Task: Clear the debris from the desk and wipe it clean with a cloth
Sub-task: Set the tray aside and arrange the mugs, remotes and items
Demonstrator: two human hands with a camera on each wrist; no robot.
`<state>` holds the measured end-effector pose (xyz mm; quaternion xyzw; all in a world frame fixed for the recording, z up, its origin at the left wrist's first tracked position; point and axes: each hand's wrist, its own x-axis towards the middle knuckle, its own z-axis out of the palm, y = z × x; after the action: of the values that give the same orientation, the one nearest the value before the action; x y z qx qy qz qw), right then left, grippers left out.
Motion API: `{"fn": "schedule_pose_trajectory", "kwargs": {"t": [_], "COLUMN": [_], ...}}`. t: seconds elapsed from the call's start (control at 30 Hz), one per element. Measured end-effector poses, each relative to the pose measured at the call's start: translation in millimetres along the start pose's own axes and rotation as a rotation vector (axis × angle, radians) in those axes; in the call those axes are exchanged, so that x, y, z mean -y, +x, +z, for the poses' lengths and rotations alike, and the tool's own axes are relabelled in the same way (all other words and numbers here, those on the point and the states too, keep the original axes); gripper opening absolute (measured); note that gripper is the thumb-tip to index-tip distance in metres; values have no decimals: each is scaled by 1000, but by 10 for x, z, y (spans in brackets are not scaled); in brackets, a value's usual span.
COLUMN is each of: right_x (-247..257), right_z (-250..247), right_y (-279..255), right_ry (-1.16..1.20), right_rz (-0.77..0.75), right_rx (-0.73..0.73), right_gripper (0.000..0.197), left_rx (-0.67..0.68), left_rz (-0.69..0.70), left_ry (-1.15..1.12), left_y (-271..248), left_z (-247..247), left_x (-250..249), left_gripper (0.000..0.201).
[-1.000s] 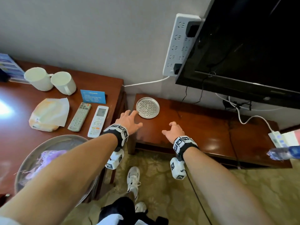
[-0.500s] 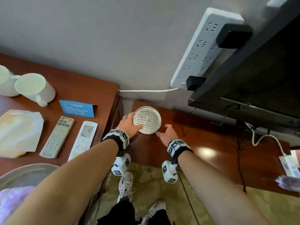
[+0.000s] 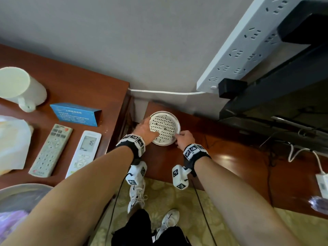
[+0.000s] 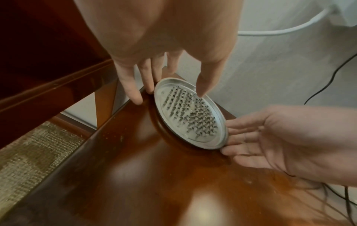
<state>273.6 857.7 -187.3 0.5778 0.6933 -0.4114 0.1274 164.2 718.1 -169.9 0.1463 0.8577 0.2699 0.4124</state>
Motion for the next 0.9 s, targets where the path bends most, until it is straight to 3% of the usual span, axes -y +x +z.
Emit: {"fn": "schedule_pose_trajectory", "kwargs": {"t": [0.2,0.63,0.9], "right_x": [46,-435,-1013], "right_z": [-145,-684,-1273], "right_y": [-187,-745,-1097], "right_ry": [6,-20,50], "right_rz": [11,-40,-97], "right_rx": [-9,-67,-151], "right_gripper": [16,19,12], "left_rx": [47,69,107], "left_rz": [-16,262,365], "left_ry": [118,408,524], "left_y": [-67,-465,-885], "left_z": [-34,74,465], "left_x": [-80,-560,-1176], "left_gripper": [79,57,20]}}
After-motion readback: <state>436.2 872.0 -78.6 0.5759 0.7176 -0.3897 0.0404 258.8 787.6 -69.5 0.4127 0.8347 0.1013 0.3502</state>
